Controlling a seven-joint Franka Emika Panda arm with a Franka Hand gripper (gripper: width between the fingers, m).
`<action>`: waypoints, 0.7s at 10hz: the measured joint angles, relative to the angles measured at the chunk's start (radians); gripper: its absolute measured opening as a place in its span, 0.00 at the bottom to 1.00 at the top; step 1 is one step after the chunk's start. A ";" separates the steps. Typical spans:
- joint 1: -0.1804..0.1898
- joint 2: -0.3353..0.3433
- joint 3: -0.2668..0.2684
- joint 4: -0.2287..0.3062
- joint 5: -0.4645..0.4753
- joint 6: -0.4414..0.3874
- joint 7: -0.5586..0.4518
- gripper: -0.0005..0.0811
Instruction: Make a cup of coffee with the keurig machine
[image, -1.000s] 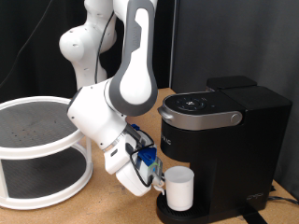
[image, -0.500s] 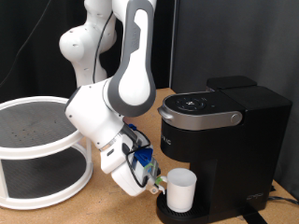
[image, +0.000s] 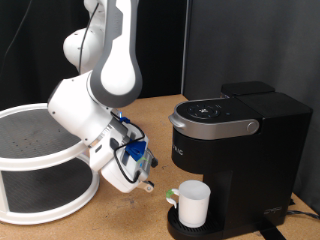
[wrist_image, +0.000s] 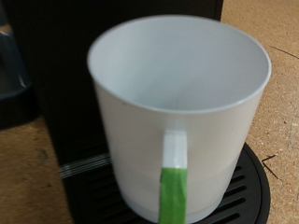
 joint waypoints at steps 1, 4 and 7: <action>0.000 -0.042 -0.020 -0.013 -0.047 0.006 0.021 0.99; 0.000 -0.109 -0.037 -0.042 -0.111 0.027 0.047 0.99; -0.022 -0.137 -0.066 -0.049 -0.123 -0.020 0.021 0.99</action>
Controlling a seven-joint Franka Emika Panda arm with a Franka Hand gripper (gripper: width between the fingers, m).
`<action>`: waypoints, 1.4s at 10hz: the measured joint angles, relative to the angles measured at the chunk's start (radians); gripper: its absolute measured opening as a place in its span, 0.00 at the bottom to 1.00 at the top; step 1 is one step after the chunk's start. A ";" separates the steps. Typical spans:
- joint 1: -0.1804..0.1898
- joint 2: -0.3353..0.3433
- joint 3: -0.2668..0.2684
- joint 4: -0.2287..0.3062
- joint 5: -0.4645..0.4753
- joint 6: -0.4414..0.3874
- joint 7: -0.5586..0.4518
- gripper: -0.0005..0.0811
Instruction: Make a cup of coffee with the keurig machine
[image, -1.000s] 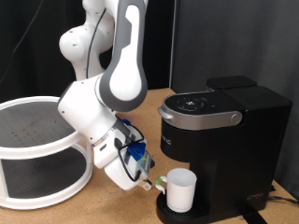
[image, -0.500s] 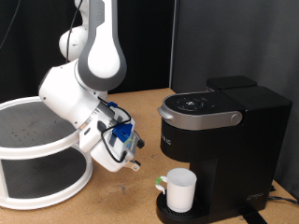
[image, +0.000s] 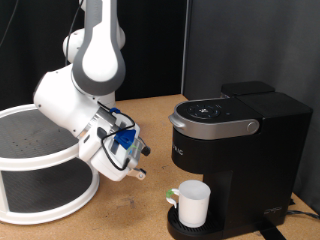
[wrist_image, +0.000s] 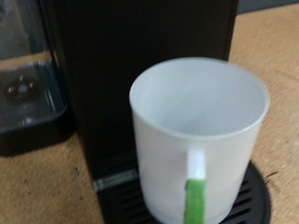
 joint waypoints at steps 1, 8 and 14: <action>-0.011 -0.032 -0.015 -0.002 -0.020 -0.013 0.001 0.99; -0.121 -0.369 0.015 -0.011 -0.229 0.033 0.180 0.99; -0.218 -0.544 0.119 -0.014 -0.354 0.028 0.352 0.99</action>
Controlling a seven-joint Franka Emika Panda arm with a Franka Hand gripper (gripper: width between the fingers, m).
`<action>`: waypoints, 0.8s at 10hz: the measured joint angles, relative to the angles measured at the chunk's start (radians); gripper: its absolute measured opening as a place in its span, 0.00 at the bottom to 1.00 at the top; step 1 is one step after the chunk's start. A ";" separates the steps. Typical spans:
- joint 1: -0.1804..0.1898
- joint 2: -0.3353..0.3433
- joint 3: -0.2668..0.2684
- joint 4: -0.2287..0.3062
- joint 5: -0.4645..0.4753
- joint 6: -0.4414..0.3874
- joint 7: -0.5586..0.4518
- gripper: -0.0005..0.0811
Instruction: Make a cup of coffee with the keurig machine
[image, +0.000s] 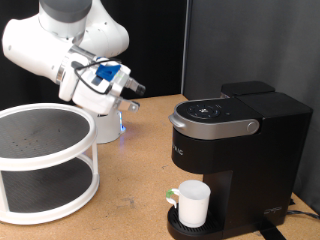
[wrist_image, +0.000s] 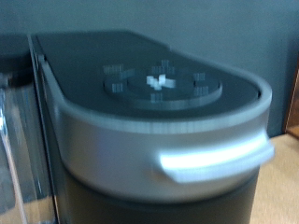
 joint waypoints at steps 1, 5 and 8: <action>-0.010 -0.029 0.017 0.000 -0.005 -0.001 0.024 0.99; -0.054 -0.120 0.082 -0.001 -0.048 -0.003 0.129 0.99; -0.058 -0.134 0.093 -0.008 -0.023 0.006 0.138 0.99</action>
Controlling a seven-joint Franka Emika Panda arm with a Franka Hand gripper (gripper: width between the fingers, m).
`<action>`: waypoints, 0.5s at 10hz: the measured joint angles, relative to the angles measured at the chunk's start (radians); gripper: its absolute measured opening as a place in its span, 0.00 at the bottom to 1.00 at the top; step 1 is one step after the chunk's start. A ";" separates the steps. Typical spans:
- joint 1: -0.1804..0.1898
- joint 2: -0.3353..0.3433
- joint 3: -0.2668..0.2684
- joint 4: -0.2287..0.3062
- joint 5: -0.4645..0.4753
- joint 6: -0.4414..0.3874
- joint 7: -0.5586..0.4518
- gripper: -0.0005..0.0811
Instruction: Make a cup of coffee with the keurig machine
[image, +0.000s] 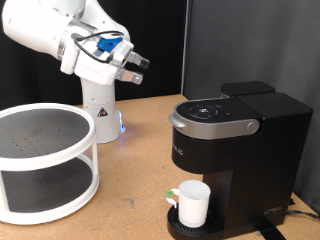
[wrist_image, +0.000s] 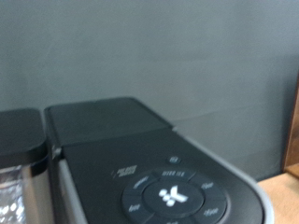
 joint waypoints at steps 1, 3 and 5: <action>0.016 0.000 0.001 0.007 0.036 0.003 -0.006 0.99; 0.045 0.014 0.030 0.050 -0.007 0.003 0.010 0.99; 0.043 0.049 0.105 0.109 -0.212 -0.003 0.071 0.99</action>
